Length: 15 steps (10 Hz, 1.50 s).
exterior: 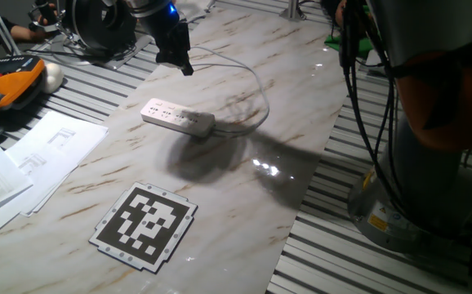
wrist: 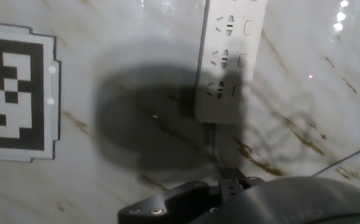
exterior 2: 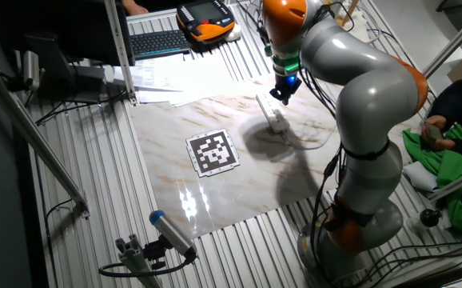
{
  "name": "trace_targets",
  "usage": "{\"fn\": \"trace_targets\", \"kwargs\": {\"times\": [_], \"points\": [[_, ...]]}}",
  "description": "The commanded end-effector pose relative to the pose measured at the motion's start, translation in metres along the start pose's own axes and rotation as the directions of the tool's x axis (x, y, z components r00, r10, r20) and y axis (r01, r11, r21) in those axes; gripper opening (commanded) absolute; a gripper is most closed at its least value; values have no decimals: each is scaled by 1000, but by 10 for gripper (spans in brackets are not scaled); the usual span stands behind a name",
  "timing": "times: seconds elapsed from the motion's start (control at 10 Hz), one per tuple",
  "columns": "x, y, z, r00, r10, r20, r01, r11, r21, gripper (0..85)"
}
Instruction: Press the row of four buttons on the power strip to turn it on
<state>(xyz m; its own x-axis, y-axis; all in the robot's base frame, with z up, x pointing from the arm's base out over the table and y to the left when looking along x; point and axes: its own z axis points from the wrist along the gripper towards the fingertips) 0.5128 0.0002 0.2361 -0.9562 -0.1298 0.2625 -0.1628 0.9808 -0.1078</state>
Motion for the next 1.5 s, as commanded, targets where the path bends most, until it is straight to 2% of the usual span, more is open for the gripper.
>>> {"fn": "trace_targets", "kwargs": {"times": [0.0,0.2,0.3,0.4,0.5,0.6,0.8,0.9,1.1,1.4], "points": [[1,0,0,999,28,17,-28,1000,-1,0],[2,0,0,993,108,52,-108,994,-6,0],[2,0,0,979,150,141,-145,988,-48,0],[2,0,0,979,184,90,-174,979,-104,0],[2,0,0,980,179,89,-172,982,-78,0],[2,0,0,983,164,80,-158,984,-78,0],[2,0,0,982,157,101,-148,985,-88,0],[1,0,1,983,153,100,-143,985,-94,0],[1,0,2,980,164,114,-155,985,-78,0],[1,0,2,979,166,120,-158,985,-74,0]]}}
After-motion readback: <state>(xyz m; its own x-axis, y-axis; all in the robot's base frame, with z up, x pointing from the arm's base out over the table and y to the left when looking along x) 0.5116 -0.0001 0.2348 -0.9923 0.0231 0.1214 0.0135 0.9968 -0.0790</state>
